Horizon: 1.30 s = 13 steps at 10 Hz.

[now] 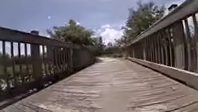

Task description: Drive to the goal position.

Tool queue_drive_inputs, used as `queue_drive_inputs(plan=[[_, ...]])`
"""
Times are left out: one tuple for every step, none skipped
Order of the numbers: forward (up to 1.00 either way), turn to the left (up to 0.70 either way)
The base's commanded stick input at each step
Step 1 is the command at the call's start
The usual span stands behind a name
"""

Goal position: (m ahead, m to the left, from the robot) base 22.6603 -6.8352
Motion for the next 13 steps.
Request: queue_drive_inputs(plan=[[0.5, 0.01], [0.5, 0.01], [0.5, 0.01], [0.5, 0.01], [0.5, 0.01], [0.5, 0.01], [0.5, 0.01], [0.5, 0.01], [0.5, -0.22], [0.5, -0.49], [0.5, -0.49], [0.5, -0.49], [0.5, -0.48]])
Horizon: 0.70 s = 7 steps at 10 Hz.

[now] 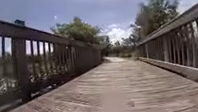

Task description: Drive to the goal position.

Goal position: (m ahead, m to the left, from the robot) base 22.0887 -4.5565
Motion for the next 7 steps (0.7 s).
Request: queue_drive_inputs(plan=[[0.5, 0.01], [0.5, 0.01], [0.5, 0.01], [0.5, 0.01], [0.5, 0.01], [0.5, 0.01], [0.5, 0.01]])
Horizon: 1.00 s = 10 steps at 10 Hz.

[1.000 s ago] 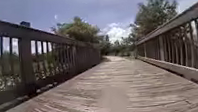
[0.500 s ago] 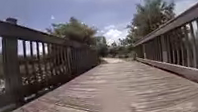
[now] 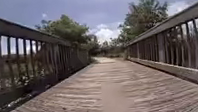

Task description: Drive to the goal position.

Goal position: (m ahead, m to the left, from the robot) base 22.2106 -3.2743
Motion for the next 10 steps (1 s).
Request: queue_drive_inputs(plan=[[0.5, 0.01], [0.5, 0.01], [0.5, 0.01], [0.5, 0.01], [0.5, 0.01], [0.5, 0.01], [0.5, 0.01], [0.5, 0.01], [0.5, 0.01], [0.5, 0.01]])
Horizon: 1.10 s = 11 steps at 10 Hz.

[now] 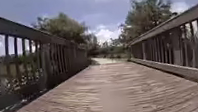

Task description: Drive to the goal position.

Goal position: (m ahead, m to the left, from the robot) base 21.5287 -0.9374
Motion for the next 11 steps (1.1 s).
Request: queue_drive_inputs(plan=[[0.5, 0.01], [0.5, -0.24], [0.5, -0.49], [0.5, -0.49], [0.5, -0.49], [0.5, -0.37], [0.5, 0.01], [0.5, 0.01], [0.5, 0.01], [0.5, 0.01], [0.5, 0.01]])
